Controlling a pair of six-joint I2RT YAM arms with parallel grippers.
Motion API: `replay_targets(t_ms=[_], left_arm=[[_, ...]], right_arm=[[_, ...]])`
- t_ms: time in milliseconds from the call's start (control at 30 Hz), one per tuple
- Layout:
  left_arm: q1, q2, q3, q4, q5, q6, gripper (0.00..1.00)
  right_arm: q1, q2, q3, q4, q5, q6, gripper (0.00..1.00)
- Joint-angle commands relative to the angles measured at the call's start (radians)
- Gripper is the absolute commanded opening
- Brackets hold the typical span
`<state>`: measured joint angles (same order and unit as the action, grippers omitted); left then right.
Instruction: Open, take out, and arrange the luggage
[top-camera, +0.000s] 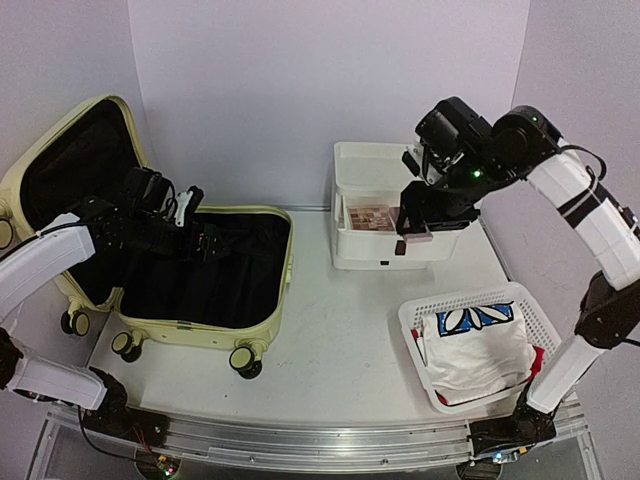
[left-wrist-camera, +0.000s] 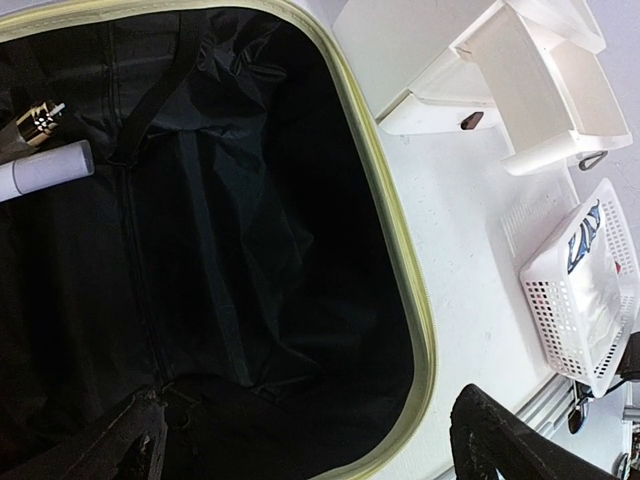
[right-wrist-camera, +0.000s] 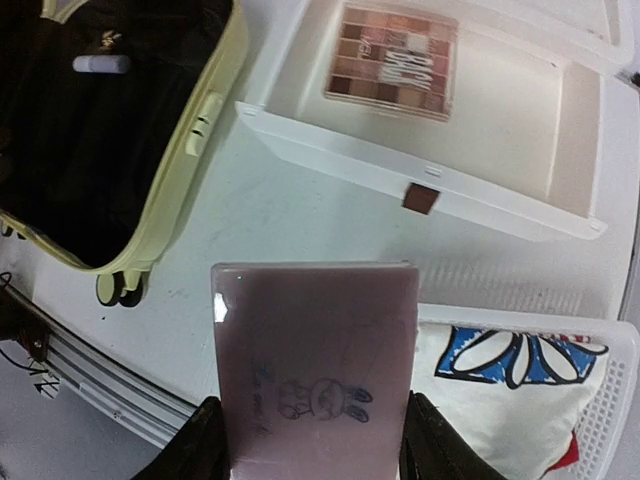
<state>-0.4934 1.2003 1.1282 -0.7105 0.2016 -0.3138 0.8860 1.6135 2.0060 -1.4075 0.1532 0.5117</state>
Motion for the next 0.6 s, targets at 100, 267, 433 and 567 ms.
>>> replay_targets(t_ms=[100, 267, 433, 567], left_arm=[[0.006, -0.023, 0.047, 0.051, 0.015, 0.006, 0.99], [0.007, -0.058, 0.027, 0.051, -0.005, 0.015, 0.99], [0.01, -0.057, 0.013, 0.055, -0.013, 0.018, 0.99], [0.011, -0.038, 0.015, 0.06, 0.007, 0.026, 0.99]], right_arm=[[-0.228, 0.176, 0.217, -0.229, -0.156, -0.082, 0.36], [-0.352, 0.295, 0.309, -0.242, -0.238, -0.113, 0.33], [-0.419, 0.417, 0.428, -0.24, -0.301, -0.124, 0.33], [-0.452, 0.508, 0.496, -0.242, -0.315, -0.112, 0.33]])
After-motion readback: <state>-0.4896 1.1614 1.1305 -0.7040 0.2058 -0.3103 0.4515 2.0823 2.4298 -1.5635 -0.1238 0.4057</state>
